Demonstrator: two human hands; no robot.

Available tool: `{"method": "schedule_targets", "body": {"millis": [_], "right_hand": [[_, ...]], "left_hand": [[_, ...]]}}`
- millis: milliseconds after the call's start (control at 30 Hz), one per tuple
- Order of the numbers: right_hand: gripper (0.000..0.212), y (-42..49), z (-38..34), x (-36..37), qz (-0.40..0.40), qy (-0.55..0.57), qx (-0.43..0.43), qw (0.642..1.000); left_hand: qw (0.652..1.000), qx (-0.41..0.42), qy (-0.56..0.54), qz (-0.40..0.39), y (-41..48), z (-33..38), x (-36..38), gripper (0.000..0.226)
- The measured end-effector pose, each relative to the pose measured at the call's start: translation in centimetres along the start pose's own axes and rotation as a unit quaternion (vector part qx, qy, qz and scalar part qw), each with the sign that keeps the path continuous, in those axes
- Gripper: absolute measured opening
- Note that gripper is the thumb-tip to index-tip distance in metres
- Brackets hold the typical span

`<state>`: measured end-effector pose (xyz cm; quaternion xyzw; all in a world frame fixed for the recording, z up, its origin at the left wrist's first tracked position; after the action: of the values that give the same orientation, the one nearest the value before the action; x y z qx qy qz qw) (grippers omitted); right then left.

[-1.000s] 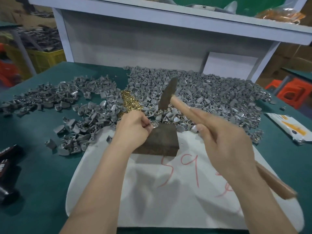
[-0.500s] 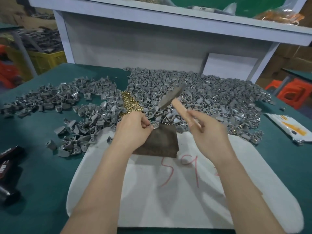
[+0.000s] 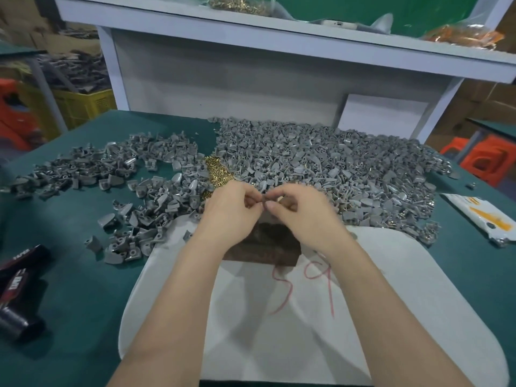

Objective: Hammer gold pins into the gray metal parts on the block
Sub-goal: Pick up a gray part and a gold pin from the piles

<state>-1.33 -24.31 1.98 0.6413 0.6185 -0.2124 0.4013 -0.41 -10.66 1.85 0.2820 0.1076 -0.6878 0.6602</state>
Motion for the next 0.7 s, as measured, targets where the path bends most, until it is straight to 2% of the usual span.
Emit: {"method": "schedule_targets", "body": {"millis": [33,100,167,233,267,333,367,467,533,700], "right_hand": [[0.008,0.8,-0.3,0.2,0.002,0.012,0.008,1.000],[0.008,2.9,0.2,-0.8,0.073,0.045,0.047,0.995],[0.030,4.9,1.0,-2.5,0.132,0.039,0.101,0.985],[0.054,6.4,1.6,-2.8,0.085,-0.058,0.139,0.985],[0.057,6.8,1.3,-2.4,0.053,-0.118,0.129,0.983],[0.048,6.7,-0.2,-0.8,0.025,-0.152,0.078,0.985],[0.041,6.5,-1.1,0.2,0.011,-0.139,0.052,0.989],[0.028,5.9,-4.1,3.6,-0.057,-0.114,-0.022,0.992],[0.026,6.1,-5.4,5.9,-0.096,-0.160,-0.061,0.980],[0.027,7.3,-6.7,10.1,-0.141,-0.292,-0.060,0.944]], "left_hand": [[1.000,0.005,-0.015,0.015,0.1,-0.1,-0.3,0.010],[0.994,-0.005,-0.074,0.084,0.2,-0.9,-1.3,0.019],[0.966,-0.038,-0.173,0.190,0.1,-2.2,-2.8,0.020],[0.903,-0.079,-0.315,0.281,-0.3,-3.8,-3.8,0.015],[0.859,-0.107,-0.392,0.311,-0.4,-4.4,-4.0,0.015],[0.778,-0.150,-0.497,0.353,-0.5,-5.5,-4.2,0.020],[0.756,-0.157,-0.518,0.368,-0.5,-5.8,-4.3,0.022],[0.736,-0.148,-0.530,0.393,-0.6,-5.9,-4.2,0.022],[0.735,-0.140,-0.528,0.401,-0.6,-5.9,-4.2,0.022],[0.750,-0.132,-0.509,0.401,-0.8,-5.8,-4.0,0.021]]}}
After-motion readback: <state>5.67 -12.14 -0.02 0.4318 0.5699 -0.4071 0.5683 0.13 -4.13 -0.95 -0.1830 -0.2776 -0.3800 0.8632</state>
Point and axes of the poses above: each hand's wrist, its own y-axis towards the middle knuckle, its own x-axis out of the palm, z = x × y, the point moved 4 cm from there along y, towards the middle knuckle, and after that the axes turned 7 degrees about -y, right-handed, at the moved point
